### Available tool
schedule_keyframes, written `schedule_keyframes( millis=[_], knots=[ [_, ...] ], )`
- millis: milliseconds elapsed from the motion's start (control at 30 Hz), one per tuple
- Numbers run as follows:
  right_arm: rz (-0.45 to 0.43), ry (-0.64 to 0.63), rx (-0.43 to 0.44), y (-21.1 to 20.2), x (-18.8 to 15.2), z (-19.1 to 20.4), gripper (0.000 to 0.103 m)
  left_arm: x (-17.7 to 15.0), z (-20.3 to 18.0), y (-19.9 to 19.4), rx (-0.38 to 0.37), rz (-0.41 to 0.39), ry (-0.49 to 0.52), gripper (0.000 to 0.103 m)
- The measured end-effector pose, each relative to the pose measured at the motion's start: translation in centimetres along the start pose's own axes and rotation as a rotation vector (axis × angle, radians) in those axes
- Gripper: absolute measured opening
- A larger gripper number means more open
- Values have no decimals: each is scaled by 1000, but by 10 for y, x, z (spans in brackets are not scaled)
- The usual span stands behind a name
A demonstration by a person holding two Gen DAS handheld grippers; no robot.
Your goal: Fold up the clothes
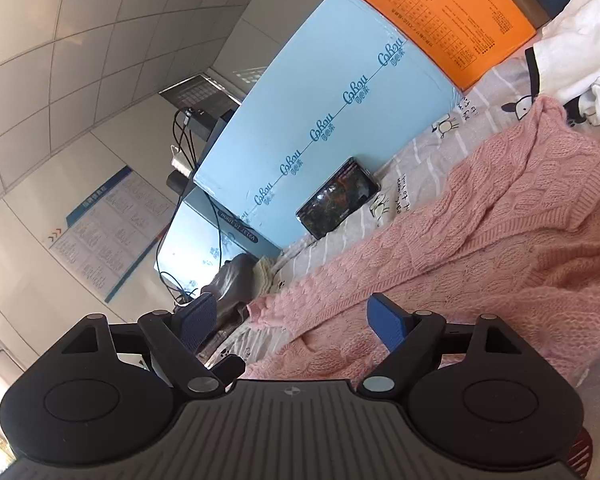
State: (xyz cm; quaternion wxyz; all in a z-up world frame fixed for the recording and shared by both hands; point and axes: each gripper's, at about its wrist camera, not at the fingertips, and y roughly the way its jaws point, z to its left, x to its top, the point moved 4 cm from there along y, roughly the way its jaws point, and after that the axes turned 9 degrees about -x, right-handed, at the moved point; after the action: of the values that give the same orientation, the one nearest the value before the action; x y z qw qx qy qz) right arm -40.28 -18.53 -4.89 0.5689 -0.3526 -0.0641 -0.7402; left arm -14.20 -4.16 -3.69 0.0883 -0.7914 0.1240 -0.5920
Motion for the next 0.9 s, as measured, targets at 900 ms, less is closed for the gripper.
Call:
schedule_keyframes(
  millis=[900],
  knots=[
    [-109,122,28,-20,12,-68,88,12,-43,93,-160,212,-97,103]
  ],
)
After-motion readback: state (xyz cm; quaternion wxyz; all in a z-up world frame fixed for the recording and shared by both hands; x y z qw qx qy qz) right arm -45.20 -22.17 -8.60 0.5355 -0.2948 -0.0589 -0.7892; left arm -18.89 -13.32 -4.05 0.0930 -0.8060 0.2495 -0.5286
